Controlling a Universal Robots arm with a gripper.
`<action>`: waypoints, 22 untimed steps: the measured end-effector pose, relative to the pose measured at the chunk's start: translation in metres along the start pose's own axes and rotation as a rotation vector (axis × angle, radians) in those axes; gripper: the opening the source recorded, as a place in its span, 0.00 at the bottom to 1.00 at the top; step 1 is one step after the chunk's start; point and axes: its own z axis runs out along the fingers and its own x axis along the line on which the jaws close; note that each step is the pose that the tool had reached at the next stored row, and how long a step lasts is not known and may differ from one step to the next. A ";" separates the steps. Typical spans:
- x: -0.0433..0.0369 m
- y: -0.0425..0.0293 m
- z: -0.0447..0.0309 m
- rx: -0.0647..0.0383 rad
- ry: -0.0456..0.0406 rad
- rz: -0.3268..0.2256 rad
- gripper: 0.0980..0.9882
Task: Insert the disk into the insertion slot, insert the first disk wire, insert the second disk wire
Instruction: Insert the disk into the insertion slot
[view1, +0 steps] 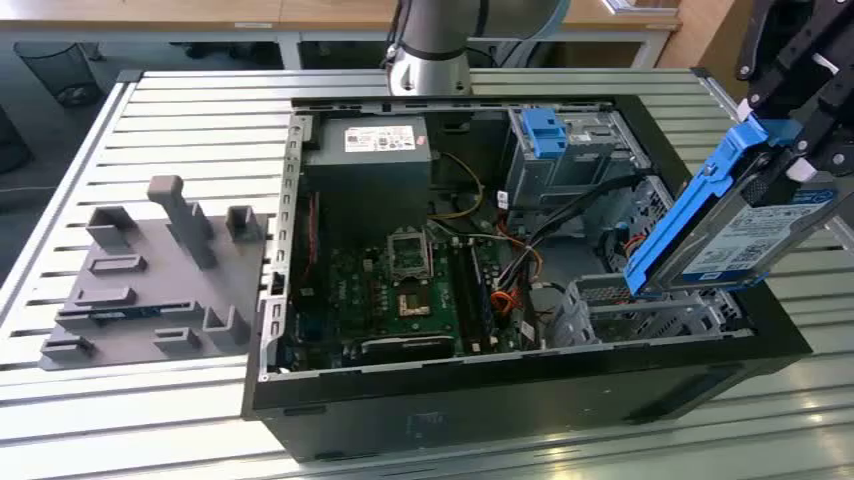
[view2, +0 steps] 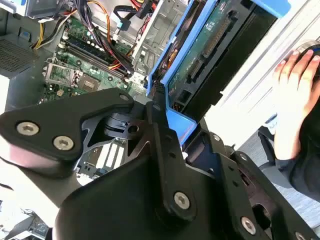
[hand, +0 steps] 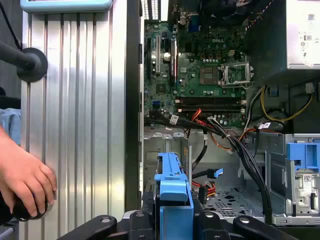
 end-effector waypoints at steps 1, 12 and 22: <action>0.0000 0.0000 0.0000 0.000 -0.0001 0.000 0.30; 0.0001 0.0051 0.0018 0.001 -0.0002 0.000 0.30; -0.0015 0.0083 0.0076 0.014 -0.0002 0.000 0.30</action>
